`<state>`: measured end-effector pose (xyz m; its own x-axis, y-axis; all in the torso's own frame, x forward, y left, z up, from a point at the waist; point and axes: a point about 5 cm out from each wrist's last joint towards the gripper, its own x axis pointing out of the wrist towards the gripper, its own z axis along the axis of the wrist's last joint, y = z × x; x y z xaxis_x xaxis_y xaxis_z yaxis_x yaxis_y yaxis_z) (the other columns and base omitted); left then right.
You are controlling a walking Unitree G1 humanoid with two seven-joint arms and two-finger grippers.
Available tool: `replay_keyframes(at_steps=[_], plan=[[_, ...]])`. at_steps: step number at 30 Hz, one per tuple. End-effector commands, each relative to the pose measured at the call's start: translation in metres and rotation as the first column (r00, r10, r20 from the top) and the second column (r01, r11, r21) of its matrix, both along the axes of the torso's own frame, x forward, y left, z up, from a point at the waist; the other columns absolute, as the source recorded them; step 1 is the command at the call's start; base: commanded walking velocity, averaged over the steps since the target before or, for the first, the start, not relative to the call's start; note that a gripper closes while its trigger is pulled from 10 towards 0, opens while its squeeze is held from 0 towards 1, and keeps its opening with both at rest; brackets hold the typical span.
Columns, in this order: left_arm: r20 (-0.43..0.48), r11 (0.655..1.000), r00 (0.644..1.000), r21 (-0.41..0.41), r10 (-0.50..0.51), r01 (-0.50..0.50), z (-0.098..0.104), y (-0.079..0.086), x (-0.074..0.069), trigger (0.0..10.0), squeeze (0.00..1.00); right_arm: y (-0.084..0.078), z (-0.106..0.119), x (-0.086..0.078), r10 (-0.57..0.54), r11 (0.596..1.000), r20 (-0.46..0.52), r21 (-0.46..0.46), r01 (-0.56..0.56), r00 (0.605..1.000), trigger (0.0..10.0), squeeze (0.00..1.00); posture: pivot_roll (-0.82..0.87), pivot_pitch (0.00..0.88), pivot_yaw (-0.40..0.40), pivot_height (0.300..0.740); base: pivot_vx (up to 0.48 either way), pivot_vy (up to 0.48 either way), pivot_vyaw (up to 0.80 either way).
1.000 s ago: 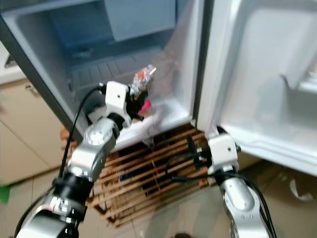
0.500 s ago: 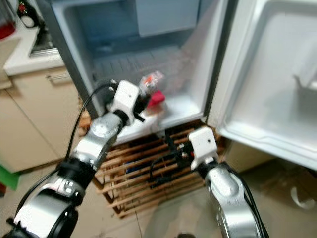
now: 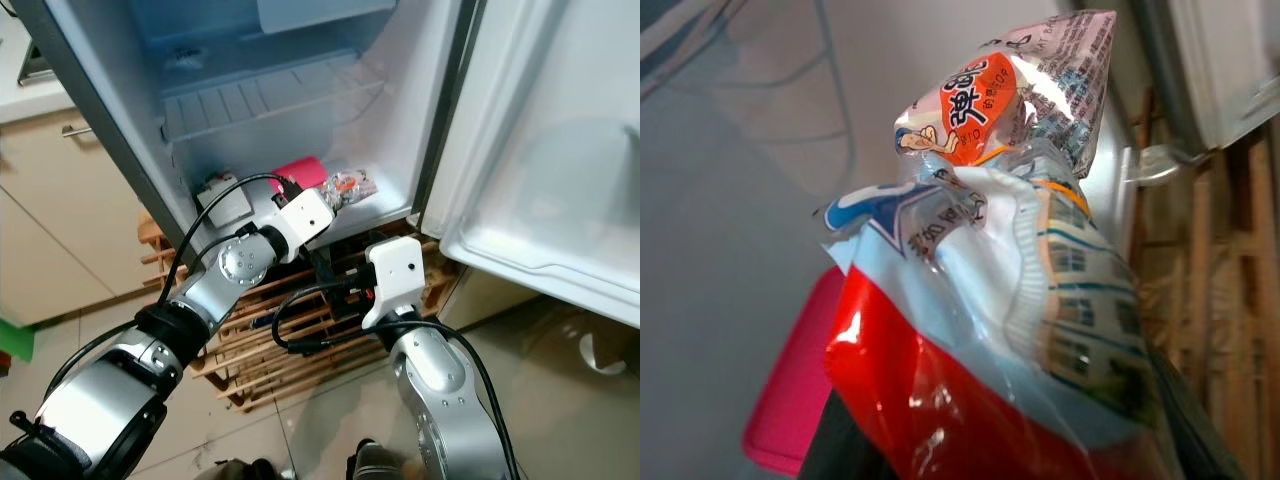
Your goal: Restocking fridge
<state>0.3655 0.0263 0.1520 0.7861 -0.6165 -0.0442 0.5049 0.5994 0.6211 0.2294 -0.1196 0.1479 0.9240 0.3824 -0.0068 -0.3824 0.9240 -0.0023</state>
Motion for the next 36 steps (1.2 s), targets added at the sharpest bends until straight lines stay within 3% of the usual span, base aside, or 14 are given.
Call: replay_keyframes(at_steps=[1,4,5,8,16,21,22,26,31,36], plan=[[0.066,1.0,0.998,0.021,-0.008,0.007,0.009,0.0,0.003,10.0,0.0,0.004,0.005,-0.007,0.016,1.0,0.003,0.001,-0.016,1.0,10.0,0.0,-0.27,0.253,0.091,0.74,0.0,0.0,0.0],[0.145,1.0,0.989,0.027,0.005,-0.009,0.022,0.005,0.008,10.0,0.0,0.006,0.008,-0.017,0.03,1.0,-0.006,0.008,-0.03,1.0,10.0,0.0,-0.27,0.263,0.089,0.74,0.0,0.0,0.0],[0.233,1.0,0.973,0.023,0.009,-0.015,0.039,0.009,0.011,10.0,0.0,0.006,0.01,-0.026,0.041,0.999,-0.018,0.001,-0.041,0.999,10.0,0.0,-0.28,0.277,0.086,0.74,0.0,0.0,0.0],[0.292,0.999,0.956,0.025,0.023,-0.032,0.049,0.013,0.014,10.0,0.0,0.005,0.009,-0.037,0.04,0.999,-0.045,-0.003,-0.041,0.998,10.0,0.0,-0.28,0.282,0.083,0.74,0.0,0.0,0.0],[0.337,0.98,0.939,0.152,0.07,-0.128,0.042,0.031,0.024,10.0,0.0,0.002,0.007,-0.054,0.018,1.0,-0.104,-0.005,-0.018,0.994,10.0,0.0,-0.3,0.313,0.082,0.74,0.0,0.0,0.0],[0.351,0.948,0.929,0.242,0.113,-0.207,0.037,0.042,0.03,10.0,0.0,0.001,0.009,-0.06,0.007,1.0,-0.117,0.005,-0.007,0.993,10.0,0.0,-0.31,0.329,0.088,0.74,0.0,0.0,0.0],[0.371,0.941,0.921,0.254,0.12,-0.225,0.038,0.045,0.031,10.0,1.0,0.001,0.009,-0.061,0.007,1.0,-0.118,0.005,-0.007,0.993,10.0,0.0,-0.31,0.33,0.089,0.74,0.0,0.0,0.0],[0.423,0.927,0.898,0.277,0.119,-0.253,0.045,0.048,0.034,10.0,1.0,0.001,0.01,-0.063,0.006,1.0,-0.121,0.004,-0.005,0.993,10.0,0.0,-0.31,0.335,0.09,0.74,0.0,0.0,0.0],[0.583,0.907,0.812,0.35,-0.017,-0.232,0.07,0.045,0.035,10.0,1.0,0.002,0.013,-0.066,-0.003,1.0,-0.121,0.009,0.004,0.993,10.0,0.0,-0.32,0.343,0.095,0.74,0.0,0.0,0.0],[0.614,0.902,0.787,0.37,-0.057,-0.224,0.076,0.044,0.035,10.0,1.0,0.003,0.017,-0.065,0.015,1.0,-0.096,0.02,-0.013,0.995,10.0,0.0,-0.32,0.342,0.094,0.74,0.0,0.0,0.0]])
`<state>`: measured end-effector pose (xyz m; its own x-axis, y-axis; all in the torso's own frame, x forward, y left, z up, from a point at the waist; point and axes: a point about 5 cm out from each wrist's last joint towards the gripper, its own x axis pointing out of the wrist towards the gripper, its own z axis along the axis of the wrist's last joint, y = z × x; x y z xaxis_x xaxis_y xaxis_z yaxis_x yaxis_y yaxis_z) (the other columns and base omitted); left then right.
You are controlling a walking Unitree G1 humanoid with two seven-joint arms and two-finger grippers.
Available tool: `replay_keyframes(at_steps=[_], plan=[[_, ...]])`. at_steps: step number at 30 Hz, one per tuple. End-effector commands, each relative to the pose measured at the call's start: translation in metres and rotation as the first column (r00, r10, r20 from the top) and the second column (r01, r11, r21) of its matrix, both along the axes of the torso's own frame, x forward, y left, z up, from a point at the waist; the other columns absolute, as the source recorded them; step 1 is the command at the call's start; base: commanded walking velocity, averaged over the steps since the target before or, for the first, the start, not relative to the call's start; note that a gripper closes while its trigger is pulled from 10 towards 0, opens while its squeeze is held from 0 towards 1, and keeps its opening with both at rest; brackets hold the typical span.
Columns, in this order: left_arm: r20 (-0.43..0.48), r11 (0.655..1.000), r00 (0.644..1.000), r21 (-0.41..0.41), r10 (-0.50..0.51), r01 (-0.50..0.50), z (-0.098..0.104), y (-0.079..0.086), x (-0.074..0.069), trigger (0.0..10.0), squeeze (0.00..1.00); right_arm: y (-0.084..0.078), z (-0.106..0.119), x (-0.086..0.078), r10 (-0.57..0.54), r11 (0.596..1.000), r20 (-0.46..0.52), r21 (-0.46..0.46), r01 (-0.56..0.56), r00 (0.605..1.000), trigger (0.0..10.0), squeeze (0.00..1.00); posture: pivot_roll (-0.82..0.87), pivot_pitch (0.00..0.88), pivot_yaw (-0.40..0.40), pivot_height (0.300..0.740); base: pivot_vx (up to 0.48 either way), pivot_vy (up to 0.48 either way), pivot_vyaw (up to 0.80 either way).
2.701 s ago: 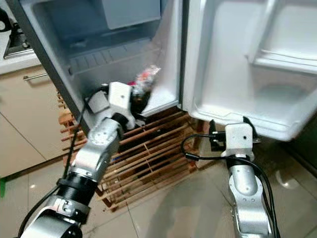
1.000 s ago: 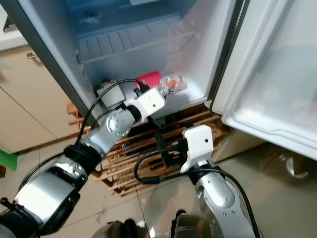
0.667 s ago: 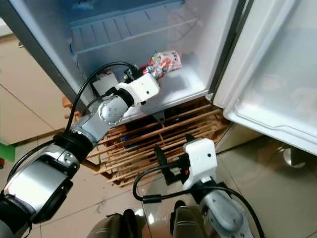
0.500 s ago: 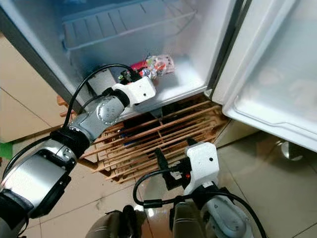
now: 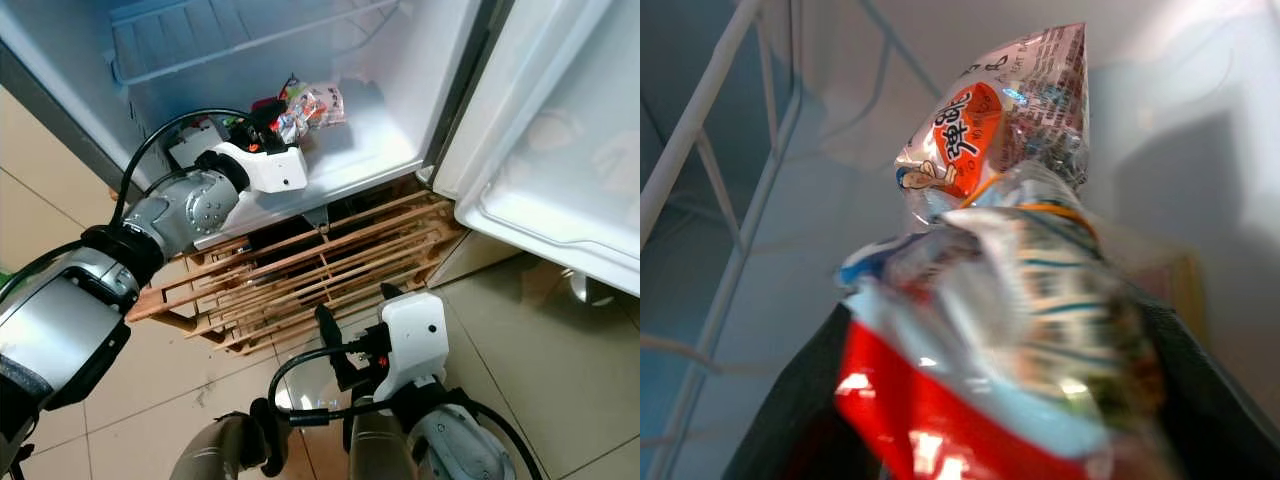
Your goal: Restocking fridge
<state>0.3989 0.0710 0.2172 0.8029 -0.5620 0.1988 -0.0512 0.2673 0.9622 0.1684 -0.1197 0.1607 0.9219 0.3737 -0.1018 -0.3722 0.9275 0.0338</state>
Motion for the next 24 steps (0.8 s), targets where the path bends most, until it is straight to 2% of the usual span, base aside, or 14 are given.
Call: replay_keyframes(at_steps=[1,6,9,14,17,22,24], plan=[[0.064,0.999,0.998,0.04,-0.028,0.026,0.014,0.0,0.001,10.0,1.0,0.002,0.007,-0.003,0.024,0.999,0.02,0.025,-0.025,1.0,10.0,0.0,-0.32,0.342,0.095,0.74,0.0,0.0,0.0],[0.122,0.995,0.991,0.094,-0.051,0.04,0.026,0.002,0.002,10.0,1.0,0.001,0.019,0.004,0.011,0.999,0.1,0.041,-0.015,0.995,10.0,0.0,-0.32,0.339,0.097,0.74,0.0,0.0,0.0],[0.189,0.986,0.98,0.161,-0.066,0.035,0.03,0.004,0.003,10.0,1.0,0.001,0.023,0.007,0.003,0.999,0.12,0.039,-0.008,0.993,10.0,0.0,-0.32,0.338,0.097,0.74,0.0,0.0,0.0],[0.317,0.942,0.945,0.335,-0.082,-0.03,0.033,0.01,0.005,10.0,1.0,0.0,0.022,0.008,-0.01,0.999,0.114,0.037,0.005,0.993,10.0,0.0,-0.32,0.333,0.098,0.74,0.0,0.0,0.0],[0.325,0.915,0.943,0.398,-0.077,-0.063,0.028,0.016,0.007,10.0,1.0,-0.001,0.021,0.009,-0.014,0.999,0.109,0.036,0.01,0.994,10.0,0.0,-0.32,0.329,0.1,0.74,0.0,0.0,0.0],[0.274,0.897,0.958,0.44,-0.084,-0.047,0.015,0.021,0.005,10.0,1.0,-0.001,0.02,0.01,-0.017,0.999,0.107,0.031,0.014,0.994,10.0,0.0,-0.32,0.327,0.097,0.74,0.0,0.0,0.0],[0.274,0.9,0.958,0.433,-0.081,-0.047,0.015,0.022,0.005,10.0,1.0,-0.001,0.02,0.01,-0.018,0.999,0.107,0.03,0.014,0.994,10.0,0.0,-0.32,0.326,0.096,0.74,0.0,0.0,0.0]])
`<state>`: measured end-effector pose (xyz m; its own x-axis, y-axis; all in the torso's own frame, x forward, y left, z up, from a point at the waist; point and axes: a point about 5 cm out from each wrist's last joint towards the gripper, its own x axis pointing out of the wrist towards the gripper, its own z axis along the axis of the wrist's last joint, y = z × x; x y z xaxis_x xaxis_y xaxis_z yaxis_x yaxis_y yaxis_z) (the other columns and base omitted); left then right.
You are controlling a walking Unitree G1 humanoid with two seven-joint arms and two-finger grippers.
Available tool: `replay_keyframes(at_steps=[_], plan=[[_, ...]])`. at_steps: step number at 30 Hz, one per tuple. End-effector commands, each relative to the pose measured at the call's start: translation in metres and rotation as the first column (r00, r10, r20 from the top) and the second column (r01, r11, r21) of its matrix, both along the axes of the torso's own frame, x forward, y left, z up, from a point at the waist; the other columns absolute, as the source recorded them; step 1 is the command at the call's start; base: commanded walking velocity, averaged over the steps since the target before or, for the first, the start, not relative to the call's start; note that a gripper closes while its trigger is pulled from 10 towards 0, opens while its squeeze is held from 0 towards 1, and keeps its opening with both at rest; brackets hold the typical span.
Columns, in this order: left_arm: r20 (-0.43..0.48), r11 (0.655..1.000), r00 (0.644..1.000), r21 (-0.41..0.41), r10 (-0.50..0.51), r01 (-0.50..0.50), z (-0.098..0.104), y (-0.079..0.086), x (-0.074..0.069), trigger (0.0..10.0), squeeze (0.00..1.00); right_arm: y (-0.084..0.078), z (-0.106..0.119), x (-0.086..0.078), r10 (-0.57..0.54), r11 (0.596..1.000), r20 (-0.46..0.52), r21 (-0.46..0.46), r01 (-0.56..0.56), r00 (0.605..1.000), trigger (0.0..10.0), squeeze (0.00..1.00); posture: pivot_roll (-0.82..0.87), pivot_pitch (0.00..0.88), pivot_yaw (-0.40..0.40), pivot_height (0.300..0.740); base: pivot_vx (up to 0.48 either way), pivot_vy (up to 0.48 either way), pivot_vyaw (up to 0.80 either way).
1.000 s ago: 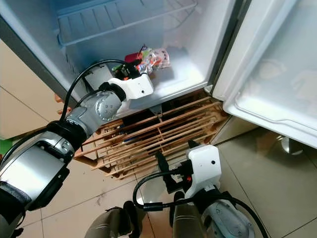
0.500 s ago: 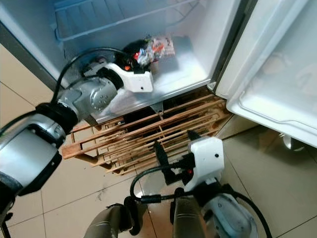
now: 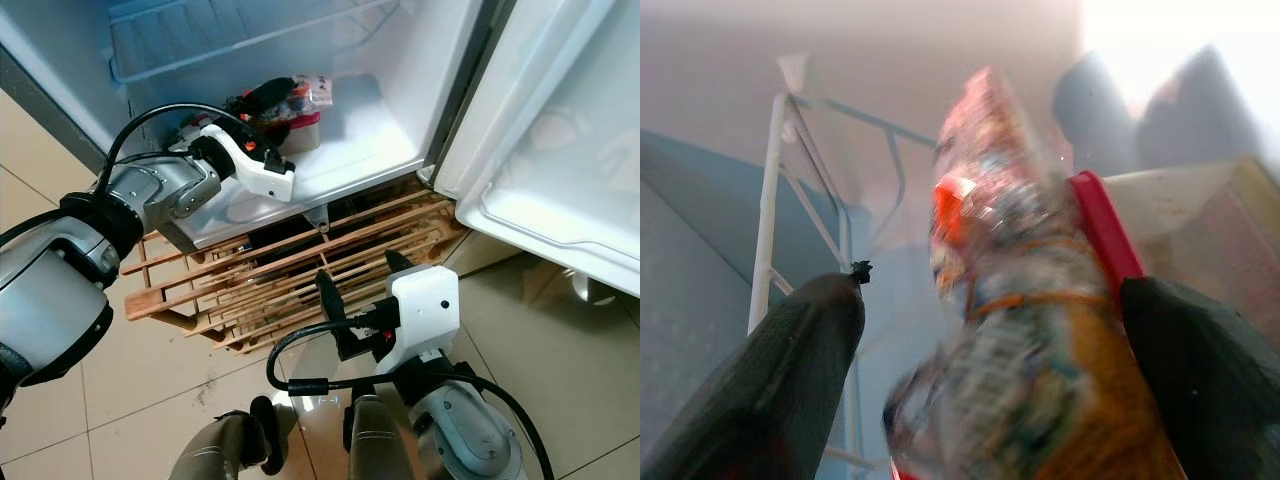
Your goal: Restocking fridge
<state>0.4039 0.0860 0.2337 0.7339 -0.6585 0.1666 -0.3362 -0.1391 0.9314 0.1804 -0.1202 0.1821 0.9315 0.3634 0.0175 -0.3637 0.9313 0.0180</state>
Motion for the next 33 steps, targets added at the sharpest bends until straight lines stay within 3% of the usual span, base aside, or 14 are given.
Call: replay_keyframes(at_steps=[1,7,8,9,11,13,17,21,23,25,29,31,32,33], plan=[[0.008,1.0,1.0,0.013,0.012,-0.012,0.002,0.008,0.001,10.0,1.0,-0.001,-0.001,-0.002,-0.004,1.0,-0.01,-0.001,0.004,1.0,10.0,0.0,-0.32,0.326,0.096,0.74,0.0,0.0,0.0],[-0.009,0.997,1.0,-0.083,0.002,-0.003,0.016,0.008,0.002,10.0,1.0,-0.001,-0.002,-0.001,-0.007,1.0,-0.013,-0.005,0.007,1.0,10.0,0.0,-0.32,0.318,0.098,0.74,0.0,0.0,0.0],[-0.107,0.976,0.994,-0.218,-0.008,-0.016,0.019,0.006,0.002,10.0,1.0,-0.002,-0.003,-0.001,-0.011,1.0,-0.014,-0.006,0.011,1.0,10.0,0.0,-0.31,0.315,0.097,0.74,0.0,0.0,0.0],[-0.147,0.962,0.989,-0.271,-0.016,-0.025,0.019,0.006,0.002,10.0,1.0,-0.002,-0.003,0.0,-0.013,1.0,-0.015,-0.007,0.013,1.0,10.0,0.0,-0.31,0.314,0.096,0.74,0.0,0.0,0.0],[-0.335,0.91,0.942,-0.395,-0.015,-0.126,0.013,0.007,0.005,10.0,1.0,-0.003,-0.004,0.001,-0.014,1.0,-0.016,-0.009,0.013,1.0,10.0,0.0,-0.3,0.314,0.091,0.74,0.0,0.0,0.0],[-0.497,0.818,0.864,-0.529,-0.083,-0.226,0.01,0.008,0.008,10.0,1.0,-0.003,-0.004,0.002,-0.012,1.0,-0.017,-0.01,0.012,1.0,10.0,0.0,-0.3,0.314,0.087,0.74,0.0,0.0,0.0],[-0.613,0.676,0.772,-0.641,-0.166,-0.364,0.011,0.011,0.013,10.0,1.0,-0.002,-0.005,0.004,0.001,1.0,-0.021,-0.015,-0.002,1.0,10.0,0.0,-0.3,0.307,0.081,0.74,0.0,0.0,0.0],[-0.576,0.7,0.804,-0.635,-0.147,-0.327,0.017,0.011,0.013,10.0,1.0,-0.001,-0.006,0.005,0.003,1.0,-0.021,-0.016,-0.003,1.0,10.0,0.0,-0.29,0.304,0.082,0.74,0.0,0.0,0.0],[-0.538,0.76,0.824,-0.607,-0.178,-0.232,0.019,0.005,0.008,10.0,1.0,-0.002,-0.005,0.005,-0.001,1.0,-0.017,-0.017,0.001,1.0,10.0,0.0,-0.3,0.299,0.085,0.74,0.0,0.0,0.0],[-0.535,0.781,0.809,-0.602,-0.242,-0.164,0.018,-0.003,0.003,10.0,1.0,-0.002,-0.005,0.006,-0.005,1.0,-0.015,-0.016,0.005,1.0,10.0,0.0,-0.3,0.294,0.087,0.74,0.0,0.0,0.0],[-0.59,0.721,0.714,-0.671,-0.376,-0.175,0.012,-0.009,-0.001,10.0,1.0,-0.002,-0.006,0.007,-0.009,1.0,-0.015,-0.015,0.008,1.0,10.0,0.0,-0.28,0.29,0.088,0.74,0.0,0.0,0.0],[-0.631,0.655,0.62,-0.717,-0.465,-0.238,0.008,-0.011,-0.002,10.0,1.0,-0.002,-0.007,0.008,-0.007,1.0,-0.014,-0.015,0.007,1.0,10.0,0.0,-0.28,0.288,0.087,0.74,0.0,0.0,0.0],[-0.631,0.655,0.62,-0.717,-0.465,-0.238,0.008,-0.011,-0.002,10.0,1.0,-0.002,-0.007,0.008,-0.007,1.0,-0.014,-0.015,0.007,1.0,10.0,0.0,-0.28,0.288,0.087,0.74,0.0,0.0,0.0],[-0.67,0.604,0.496,-0.732,-0.552,-0.316,-0.001,-0.014,-0.005,10.0,0.84,-0.002,-0.007,0.01,-0.006,1.0,-0.015,-0.016,0.006,1.0,10.0,0.0,-0.27,0.286,0.09,0.74,0.0,0.0,0.0]])
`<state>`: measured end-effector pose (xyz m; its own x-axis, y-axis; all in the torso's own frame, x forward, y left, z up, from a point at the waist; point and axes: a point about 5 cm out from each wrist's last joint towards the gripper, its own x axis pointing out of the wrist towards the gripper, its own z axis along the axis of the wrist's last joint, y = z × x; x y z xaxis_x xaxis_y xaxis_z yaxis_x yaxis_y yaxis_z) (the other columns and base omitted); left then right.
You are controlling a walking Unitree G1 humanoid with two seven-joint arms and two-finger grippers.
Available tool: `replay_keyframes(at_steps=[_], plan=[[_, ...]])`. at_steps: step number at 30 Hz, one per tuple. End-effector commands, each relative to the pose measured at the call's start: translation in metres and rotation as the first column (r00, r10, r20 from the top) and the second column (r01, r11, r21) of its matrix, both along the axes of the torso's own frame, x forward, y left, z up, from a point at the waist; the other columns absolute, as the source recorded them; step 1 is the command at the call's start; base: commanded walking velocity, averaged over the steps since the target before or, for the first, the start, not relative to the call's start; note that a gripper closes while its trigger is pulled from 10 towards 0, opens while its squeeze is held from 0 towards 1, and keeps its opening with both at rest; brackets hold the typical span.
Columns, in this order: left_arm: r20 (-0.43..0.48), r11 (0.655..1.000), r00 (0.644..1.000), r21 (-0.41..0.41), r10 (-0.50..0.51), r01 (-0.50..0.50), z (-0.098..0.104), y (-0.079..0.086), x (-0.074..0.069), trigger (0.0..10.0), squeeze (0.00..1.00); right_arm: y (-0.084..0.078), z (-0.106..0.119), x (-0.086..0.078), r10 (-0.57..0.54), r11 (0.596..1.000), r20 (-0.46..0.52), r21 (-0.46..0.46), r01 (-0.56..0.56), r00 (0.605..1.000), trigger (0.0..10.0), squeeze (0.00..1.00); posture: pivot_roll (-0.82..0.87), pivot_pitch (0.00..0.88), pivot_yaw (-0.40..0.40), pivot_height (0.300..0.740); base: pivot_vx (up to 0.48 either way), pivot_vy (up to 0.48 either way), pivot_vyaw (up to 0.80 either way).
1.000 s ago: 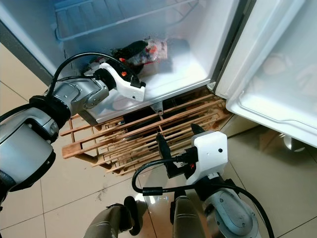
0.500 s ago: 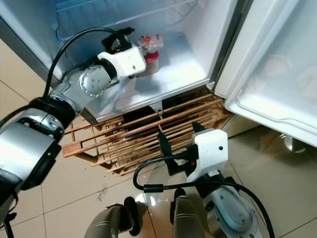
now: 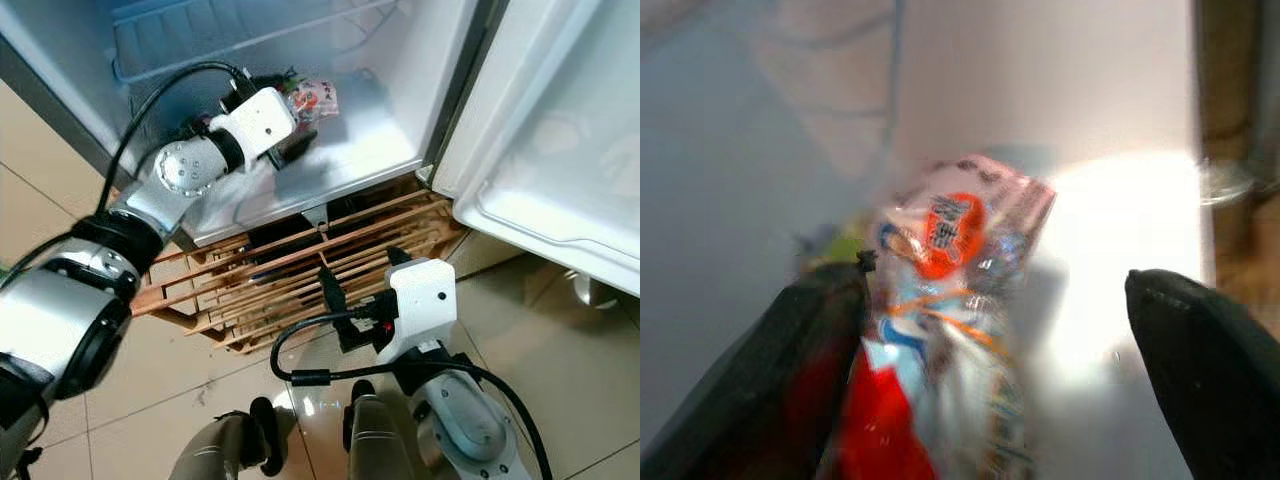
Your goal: Restocking fridge
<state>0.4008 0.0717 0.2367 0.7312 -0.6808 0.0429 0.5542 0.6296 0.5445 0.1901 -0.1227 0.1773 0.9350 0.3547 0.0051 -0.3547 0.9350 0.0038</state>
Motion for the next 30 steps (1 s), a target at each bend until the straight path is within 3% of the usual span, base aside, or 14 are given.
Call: replay_keyframes(at_steps=[1,2,5,6,7,11,12,16,17,18,19,23,30], plan=[[-0.167,0.992,0.984,-0.117,-0.063,0.044,-0.008,0.0,-0.003,10.0,0.0,0.001,-0.003,0.0,0.004,1.0,-0.008,0.002,-0.004,1.0,10.0,0.0,-0.27,0.284,0.092,0.74,0.0,0.0,0.0],[-0.167,0.992,0.984,-0.117,-0.063,0.044,-0.008,0.0,-0.003,10.0,0.0,0.001,-0.003,0.0,0.004,1.0,-0.008,0.002,-0.004,1.0,10.0,0.0,-0.27,0.284,0.092,0.74,0.0,0.0,0.0],[-0.339,0.955,0.937,-0.297,-0.088,-0.018,-0.015,0.006,-0.012,10.0,0.0,0.002,-0.004,0.002,0.005,1.0,-0.008,0.003,-0.005,1.0,10.0,0.0,-0.26,0.275,0.097,0.74,0.0,0.0,0.0],[-0.339,0.955,0.937,-0.297,-0.088,-0.018,-0.015,0.006,-0.012,10.0,0.0,0.002,-0.004,0.002,0.005,1.0,-0.008,0.003,-0.005,1.0,10.0,0.0,-0.26,0.275,0.097,0.74,0.0,0.0,0.0],[-0.343,0.927,0.933,-0.374,-0.106,-0.032,-0.014,0.011,-0.023,10.0,0.0,0.001,-0.005,0.004,0.003,1.0,-0.002,0.002,-0.003,1.0,10.0,0.0,-0.25,0.262,0.103,0.74,0.0,0.0,0.0],[-0.301,0.905,0.948,-0.423,-0.103,-0.036,-0.008,0.016,-0.034,10.0,0.0,0.0,-0.005,0.006,-0.001,1.0,0.005,0.002,0.001,1.0,10.0,0.0,-0.24,0.246,0.106,0.74,0.0,0.0,0.0],[-0.251,0.887,0.965,-0.459,-0.075,-0.05,0.001,0.023,-0.043,10.0,0.0,0.0,-0.005,0.009,-0.003,1.0,0.011,0.002,0.003,1.0,10.0,0.0,-0.23,0.235,0.106,0.74,0.0,0.0,0.0],[-0.168,0.884,0.984,-0.466,-0.061,-0.025,0.011,0.025,-0.059,10.0,0.0,0.001,-0.006,0.014,0.002,1.0,0.018,0.003,-0.002,1.0,10.0,0.0,-0.22,0.213,0.106,0.74,0.0,0.0,0.0],[-0.125,0.892,0.991,-0.453,-0.048,-0.014,0.013,0.024,-0.073,10.0,0.0,0.002,-0.006,0.017,0.008,1.0,0.026,0.004,-0.008,1.0,10.0,0.0,-0.21,0.2,0.106,0.74,0.0,0.0,0.0],[-0.125,0.892,0.991,-0.453,-0.048,-0.014,0.013,0.024,-0.073,10.0,0.0,0.002,-0.006,0.017,0.008,1.0,0.026,0.004,-0.008,1.0,10.0,0.0,-0.21,0.2,0.106,0.74,0.0,0.0,0.0],[-0.137,0.891,0.989,-0.453,-0.048,-0.019,0.009,0.021,-0.088,10.0,0.0,0.002,-0.007,0.018,0.011,1.0,0.031,0.004,-0.011,0.999,10.0,0.0,-0.21,0.191,0.106,0.74,0.0,0.0,0.0],[-0.233,0.888,0.972,-0.454,-0.039,-0.073,-0.012,0.017,-0.106,10.0,0.0,0.003,-0.009,0.02,0.012,1.0,0.034,0.006,-0.012,0.999,10.0,0.0,-0.2,0.176,0.102,0.74,0.0,0.0,0.0],[-0.354,0.836,0.935,-0.519,-0.021,-0.178,-0.027,0.021,-0.118,10.0,0.0,0.001,-0.012,0.02,0.01,1.0,0.032,0.007,-0.01,0.999,10.0,0.0,-0.2,0.163,0.1,0.74,0.0,0.0,0.0]])
